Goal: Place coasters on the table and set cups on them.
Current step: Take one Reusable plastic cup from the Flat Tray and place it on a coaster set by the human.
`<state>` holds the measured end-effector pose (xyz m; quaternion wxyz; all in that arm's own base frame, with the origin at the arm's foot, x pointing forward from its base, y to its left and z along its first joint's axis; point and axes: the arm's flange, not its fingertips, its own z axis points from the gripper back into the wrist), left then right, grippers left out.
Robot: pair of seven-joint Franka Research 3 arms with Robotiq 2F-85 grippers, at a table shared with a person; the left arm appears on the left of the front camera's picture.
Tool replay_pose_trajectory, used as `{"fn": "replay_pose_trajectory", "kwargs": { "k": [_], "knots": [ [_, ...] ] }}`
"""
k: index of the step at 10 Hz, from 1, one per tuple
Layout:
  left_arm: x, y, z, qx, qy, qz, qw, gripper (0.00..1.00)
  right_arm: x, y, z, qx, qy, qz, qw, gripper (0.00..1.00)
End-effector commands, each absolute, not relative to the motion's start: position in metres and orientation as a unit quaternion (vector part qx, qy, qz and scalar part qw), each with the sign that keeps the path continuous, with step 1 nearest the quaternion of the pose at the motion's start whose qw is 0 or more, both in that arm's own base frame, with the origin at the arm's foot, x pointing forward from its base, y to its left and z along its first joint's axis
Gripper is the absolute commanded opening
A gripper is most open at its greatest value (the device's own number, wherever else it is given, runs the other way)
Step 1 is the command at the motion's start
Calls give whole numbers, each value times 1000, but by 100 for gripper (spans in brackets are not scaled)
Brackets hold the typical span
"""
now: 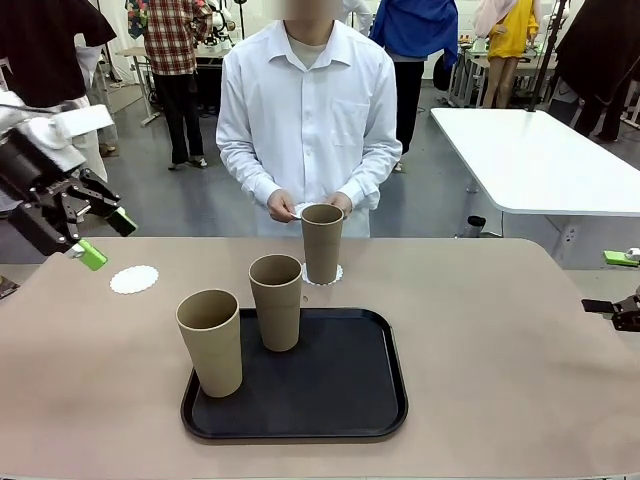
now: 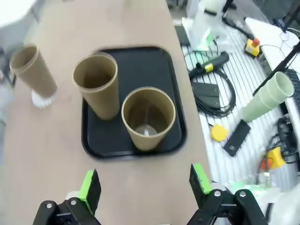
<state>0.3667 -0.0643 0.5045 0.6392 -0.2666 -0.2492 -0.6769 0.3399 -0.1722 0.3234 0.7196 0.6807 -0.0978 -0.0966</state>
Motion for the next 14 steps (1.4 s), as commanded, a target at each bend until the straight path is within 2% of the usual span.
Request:
{"fn": "replay_pose_trajectory", "kwargs": {
  "k": [1,4,7,9,11,12,14],
  "knots": [
    [368,-67,458,-342,-371,-686,524,100,340,-173,325,681,-97,-99,719,100],
    [381,-53,413,-399,-371,-620,564,100,340,-173,325,681,-97,-99,719,100],
    [380,-39,384,-433,-330,-571,614,100,340,-173,325,681,-97,-99,719,100],
    [381,-35,363,-439,-317,-574,614,100,340,-173,325,681,-97,-99,719,100],
    [380,-36,351,-427,-296,-626,581,100,340,-173,325,681,-97,-99,719,100],
    [377,-36,355,-438,-319,-573,615,100,340,-173,325,681,-97,-99,719,100],
    [377,-36,355,-438,-319,-573,615,100,340,-173,325,681,-97,-99,719,100]
  ]
}}
